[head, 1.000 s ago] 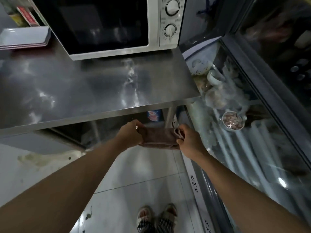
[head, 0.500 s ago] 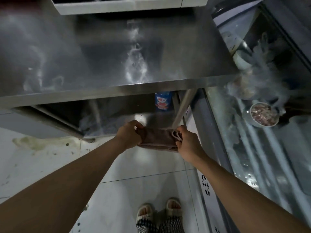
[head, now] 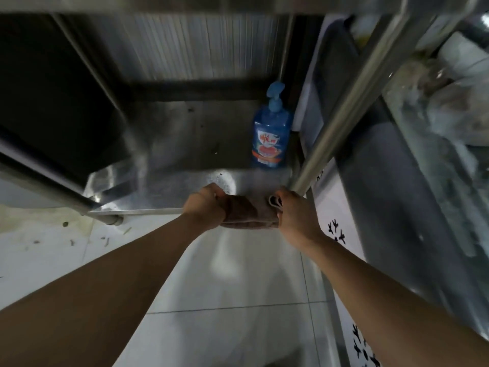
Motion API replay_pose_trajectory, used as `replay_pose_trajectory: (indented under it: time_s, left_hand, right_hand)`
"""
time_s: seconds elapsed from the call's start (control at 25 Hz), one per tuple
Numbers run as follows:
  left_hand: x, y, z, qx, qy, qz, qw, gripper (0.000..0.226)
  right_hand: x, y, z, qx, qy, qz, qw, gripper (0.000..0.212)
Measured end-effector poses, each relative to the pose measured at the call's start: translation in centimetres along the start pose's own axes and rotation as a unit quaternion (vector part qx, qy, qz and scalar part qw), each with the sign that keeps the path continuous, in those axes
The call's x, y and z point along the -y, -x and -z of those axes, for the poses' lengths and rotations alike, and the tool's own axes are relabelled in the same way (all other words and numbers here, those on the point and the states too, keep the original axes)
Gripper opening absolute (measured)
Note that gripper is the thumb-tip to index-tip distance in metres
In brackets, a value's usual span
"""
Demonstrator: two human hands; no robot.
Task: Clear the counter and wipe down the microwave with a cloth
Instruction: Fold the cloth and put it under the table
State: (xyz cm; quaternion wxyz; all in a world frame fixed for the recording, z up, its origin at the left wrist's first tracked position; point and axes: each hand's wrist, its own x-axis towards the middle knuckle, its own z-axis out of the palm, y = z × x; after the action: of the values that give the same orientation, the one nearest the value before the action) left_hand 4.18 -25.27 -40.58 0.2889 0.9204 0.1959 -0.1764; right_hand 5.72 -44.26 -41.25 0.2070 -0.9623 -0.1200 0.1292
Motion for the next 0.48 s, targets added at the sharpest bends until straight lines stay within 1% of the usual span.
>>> replay_pose_trajectory:
  time_s: [0.12, 0.2, 0.32, 0.4, 0.48]
  left_hand:
    - [1.4, -4.8, -3.3, -0.019, 0.005, -0.002, 1.000, 0.019]
    - [2.0, -7.6, -5.2, -0.045, -0.012, -0.014, 0.999, 0.023]
    - [2.6, -11.4, -8.0, -0.082, -0.018, -0.031, 0.996, 0.028]
    - [2.8, -13.7, -9.7, -0.109, -0.019, -0.036, 0.993, 0.028]
    - [2.7, -15.7, -11.2, -0.133, -0.031, -0.045, 0.990, 0.031]
  right_hand:
    - [-2.1, -4.2, -4.3, -0.012, 0.008, 0.011, 1.000, 0.024]
    - [-3.3, -6.8, -6.7, -0.041, 0.025, 0.019, 0.999, 0.018]
    - [-4.7, -10.0, -9.4, -0.086, 0.046, 0.030, 0.995, 0.015]
    - [-5.6, -11.9, -10.9, -0.105, 0.069, 0.042, 0.991, 0.018]
    - [-6.4, -13.5, -12.1, -0.120, 0.076, 0.051, 0.989, 0.028]
